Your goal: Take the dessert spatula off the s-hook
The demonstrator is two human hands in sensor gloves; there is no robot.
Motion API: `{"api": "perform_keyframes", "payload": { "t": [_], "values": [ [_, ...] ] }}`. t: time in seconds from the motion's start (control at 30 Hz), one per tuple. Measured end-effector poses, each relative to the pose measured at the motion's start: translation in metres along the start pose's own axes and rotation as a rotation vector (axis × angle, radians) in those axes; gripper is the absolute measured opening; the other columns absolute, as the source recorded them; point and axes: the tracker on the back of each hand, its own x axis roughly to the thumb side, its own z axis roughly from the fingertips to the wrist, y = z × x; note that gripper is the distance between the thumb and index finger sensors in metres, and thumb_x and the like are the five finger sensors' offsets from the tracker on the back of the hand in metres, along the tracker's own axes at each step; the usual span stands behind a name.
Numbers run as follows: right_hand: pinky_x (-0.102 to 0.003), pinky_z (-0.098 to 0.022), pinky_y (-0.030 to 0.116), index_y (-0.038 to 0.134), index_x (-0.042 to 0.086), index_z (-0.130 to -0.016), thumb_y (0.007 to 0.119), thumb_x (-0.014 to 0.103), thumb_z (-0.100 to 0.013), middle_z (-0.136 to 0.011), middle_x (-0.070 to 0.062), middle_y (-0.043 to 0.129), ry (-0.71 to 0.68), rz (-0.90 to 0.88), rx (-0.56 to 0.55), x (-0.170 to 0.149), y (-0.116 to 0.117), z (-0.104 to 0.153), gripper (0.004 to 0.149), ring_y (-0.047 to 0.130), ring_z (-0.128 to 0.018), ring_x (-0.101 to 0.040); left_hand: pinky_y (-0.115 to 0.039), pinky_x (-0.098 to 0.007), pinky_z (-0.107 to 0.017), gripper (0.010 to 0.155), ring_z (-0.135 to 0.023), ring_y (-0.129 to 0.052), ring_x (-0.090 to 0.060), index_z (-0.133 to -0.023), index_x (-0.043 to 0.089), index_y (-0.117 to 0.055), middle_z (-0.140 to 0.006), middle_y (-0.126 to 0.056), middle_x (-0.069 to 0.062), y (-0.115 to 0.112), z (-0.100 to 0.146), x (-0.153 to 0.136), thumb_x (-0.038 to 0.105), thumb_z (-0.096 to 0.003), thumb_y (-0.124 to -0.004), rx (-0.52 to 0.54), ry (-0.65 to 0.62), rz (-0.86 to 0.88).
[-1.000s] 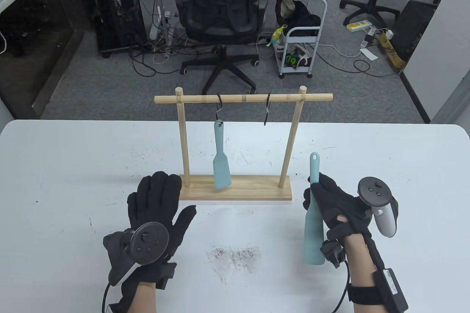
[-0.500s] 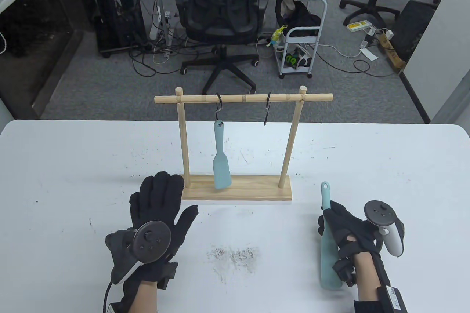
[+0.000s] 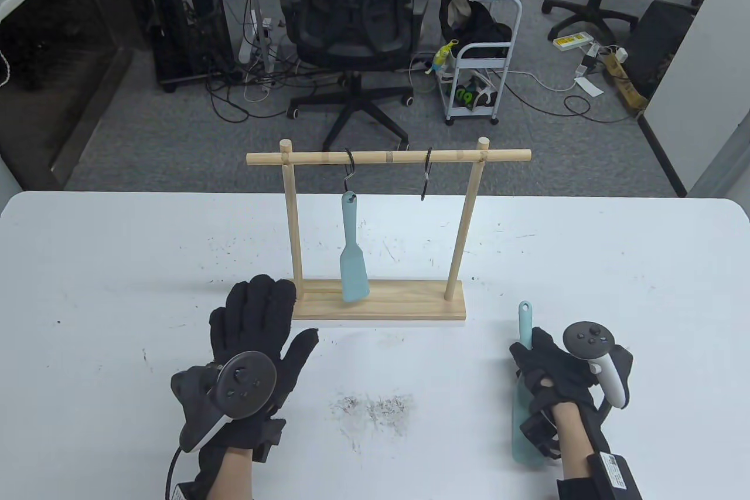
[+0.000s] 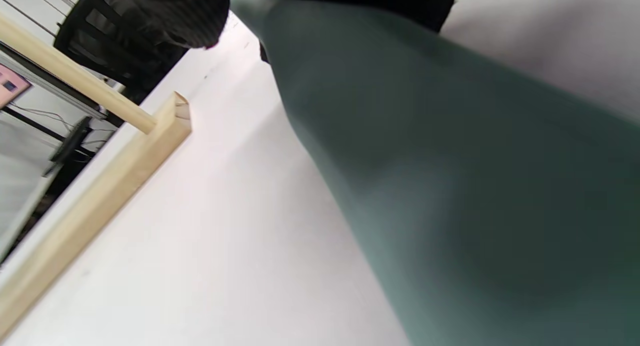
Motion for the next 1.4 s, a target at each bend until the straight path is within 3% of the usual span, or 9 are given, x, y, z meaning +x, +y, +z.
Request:
{"api": "perform_keyframes", "payload": {
  "t": [0.23,0.57,1.1,1.4],
  "values": [
    [-0.043,-0.047,0.08,0.059,0.013,-0.105,0.083,0.045,-0.048,-0.078,-0.007,0.091,0.066,0.229,-0.089,0.02,0.012,0.001,0.07,0.095,-0.059,-0.025,-0.046,-0.07,-0.081,0.078,-0.12,-0.045,-0.045,-0.125,0.032,-0.043,-0.132,-0.046,-0.011,0.0,0.0,-0.001,0.069,-0.0573,-0.06,-0.001,0.001,0.005],
    [-0.043,-0.048,0.077,0.064,0.016,-0.106,0.079,0.049,-0.049,-0.088,-0.012,0.08,0.146,0.457,-0.168,0.033,0.029,-0.001,0.067,0.09,-0.059,-0.024,-0.046,-0.07,-0.081,0.078,-0.119,-0.045,-0.045,-0.124,0.032,-0.043,-0.132,-0.046,-0.011,0.001,0.0,-0.002,0.069,-0.0572,-0.06,-0.001,0.001,0.01],
    [-0.043,-0.048,0.076,0.067,0.017,-0.105,0.076,0.046,-0.05,-0.086,-0.011,0.082,0.164,0.683,-0.217,0.046,0.048,-0.002,0.063,0.088,-0.057,-0.023,-0.046,-0.07,-0.081,0.078,-0.119,-0.046,-0.045,-0.124,0.032,-0.044,-0.132,-0.047,-0.012,0.001,0.0,-0.001,0.069,-0.0573,-0.06,-0.012,0.007,0.002],
    [-0.043,-0.048,0.076,0.067,0.018,-0.104,0.076,0.046,-0.05,-0.086,-0.011,0.082,0.165,0.687,-0.218,0.046,0.048,-0.002,0.062,0.088,-0.057,-0.022,-0.046,-0.07,-0.081,0.078,-0.119,-0.046,-0.045,-0.125,0.032,-0.044,-0.132,-0.047,-0.012,0.001,-0.001,-0.001,0.069,-0.0573,-0.06,-0.015,0.006,0.003]
  ]
}}
